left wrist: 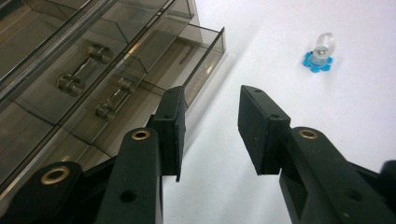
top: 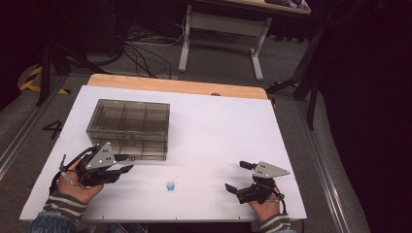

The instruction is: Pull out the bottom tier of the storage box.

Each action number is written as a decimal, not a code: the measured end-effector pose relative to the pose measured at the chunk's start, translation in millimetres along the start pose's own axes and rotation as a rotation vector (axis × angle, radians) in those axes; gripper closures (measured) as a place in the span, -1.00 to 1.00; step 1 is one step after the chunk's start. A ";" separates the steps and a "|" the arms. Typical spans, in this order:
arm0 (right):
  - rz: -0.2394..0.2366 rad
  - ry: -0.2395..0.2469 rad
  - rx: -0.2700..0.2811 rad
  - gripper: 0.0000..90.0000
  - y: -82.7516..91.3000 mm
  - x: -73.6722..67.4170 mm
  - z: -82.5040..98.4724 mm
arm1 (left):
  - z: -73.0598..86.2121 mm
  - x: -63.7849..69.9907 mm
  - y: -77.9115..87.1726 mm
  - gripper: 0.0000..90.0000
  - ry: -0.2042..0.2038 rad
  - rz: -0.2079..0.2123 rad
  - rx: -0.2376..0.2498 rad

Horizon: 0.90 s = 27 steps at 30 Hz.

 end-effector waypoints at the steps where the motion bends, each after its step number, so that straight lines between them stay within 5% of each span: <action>1: -0.001 -0.001 0.001 -0.98 0.1 0.0 -0.1 | -0.5 0.8 0.0 0.36 -0.001 0.008 -0.003; 13: 0.000 -0.002 -0.001 -0.98 0.0 0.2 0.2 | -5.7 -1.2 -1.4 0.34 -0.074 0.106 -0.108; 19: 0.000 -0.002 -0.003 -0.98 0.0 0.2 0.5 | -3.4 -6.4 -7.2 0.30 -0.091 0.117 -0.181; 27: 0.001 -0.001 -0.004 -0.98 0.4 -0.2 0.8 | 0.0 -14.8 -15.0 0.26 -0.131 0.096 -0.217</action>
Point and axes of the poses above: each handheld gripper's, and its own axes: y roughly backward along the jaws, z roughly out of its underside, x roughly to its right, the point moved 9 cm from there along -y, roughly forward along the jaws, and after that the axes turned 9 degrees about x, right-handed, at the moved point
